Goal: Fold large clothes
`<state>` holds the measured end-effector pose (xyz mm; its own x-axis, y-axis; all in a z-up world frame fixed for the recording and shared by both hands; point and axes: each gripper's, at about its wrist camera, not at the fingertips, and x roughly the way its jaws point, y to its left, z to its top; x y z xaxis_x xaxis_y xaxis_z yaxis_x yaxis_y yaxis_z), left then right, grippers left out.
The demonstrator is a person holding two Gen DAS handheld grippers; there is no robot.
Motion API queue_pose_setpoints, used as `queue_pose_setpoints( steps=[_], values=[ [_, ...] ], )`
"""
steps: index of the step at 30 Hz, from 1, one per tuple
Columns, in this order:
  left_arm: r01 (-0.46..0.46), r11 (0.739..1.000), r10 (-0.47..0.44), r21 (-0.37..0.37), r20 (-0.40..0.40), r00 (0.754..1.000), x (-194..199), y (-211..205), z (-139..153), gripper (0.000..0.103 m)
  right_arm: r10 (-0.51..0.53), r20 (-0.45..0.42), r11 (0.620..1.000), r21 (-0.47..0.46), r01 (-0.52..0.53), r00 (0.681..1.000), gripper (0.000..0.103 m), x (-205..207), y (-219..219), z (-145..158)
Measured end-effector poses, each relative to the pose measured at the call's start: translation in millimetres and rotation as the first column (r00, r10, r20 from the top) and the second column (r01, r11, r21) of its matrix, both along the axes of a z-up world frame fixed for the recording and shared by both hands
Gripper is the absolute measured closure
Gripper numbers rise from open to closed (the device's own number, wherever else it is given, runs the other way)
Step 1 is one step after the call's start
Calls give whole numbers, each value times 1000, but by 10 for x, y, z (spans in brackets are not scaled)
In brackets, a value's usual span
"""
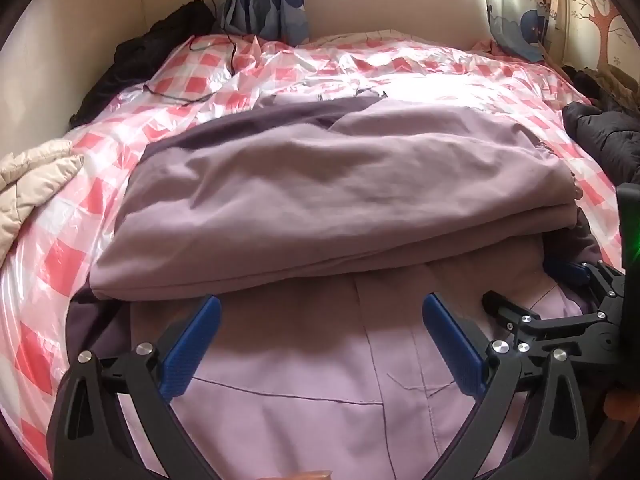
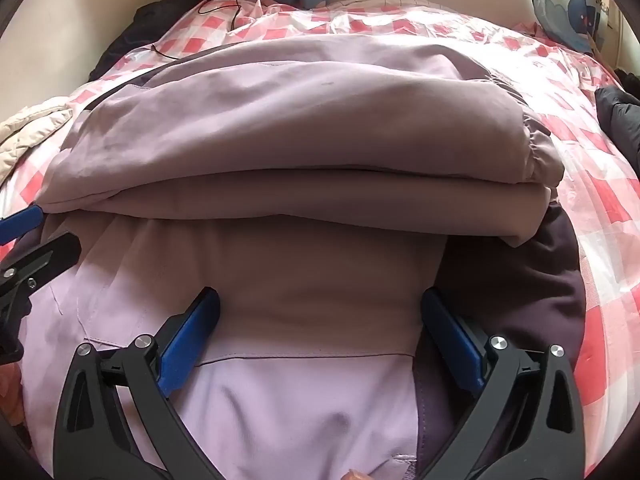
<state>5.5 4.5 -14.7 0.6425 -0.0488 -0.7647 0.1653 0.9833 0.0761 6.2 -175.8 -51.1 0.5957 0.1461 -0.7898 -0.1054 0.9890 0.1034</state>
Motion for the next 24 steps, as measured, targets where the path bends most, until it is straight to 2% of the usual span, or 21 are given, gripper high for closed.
queue_pose_setpoints(
  steps=[7,24],
  values=[
    [-22,999,21,-27,-34,999,43,66,-68,6,0,-2,1000,-1,0,1000,6,-4,4,4],
    [-24,1000,23,-16,-49,999,61,67,-150,6,0,-2,1000,-2,0,1000,6,-16,16,8]
  ],
)
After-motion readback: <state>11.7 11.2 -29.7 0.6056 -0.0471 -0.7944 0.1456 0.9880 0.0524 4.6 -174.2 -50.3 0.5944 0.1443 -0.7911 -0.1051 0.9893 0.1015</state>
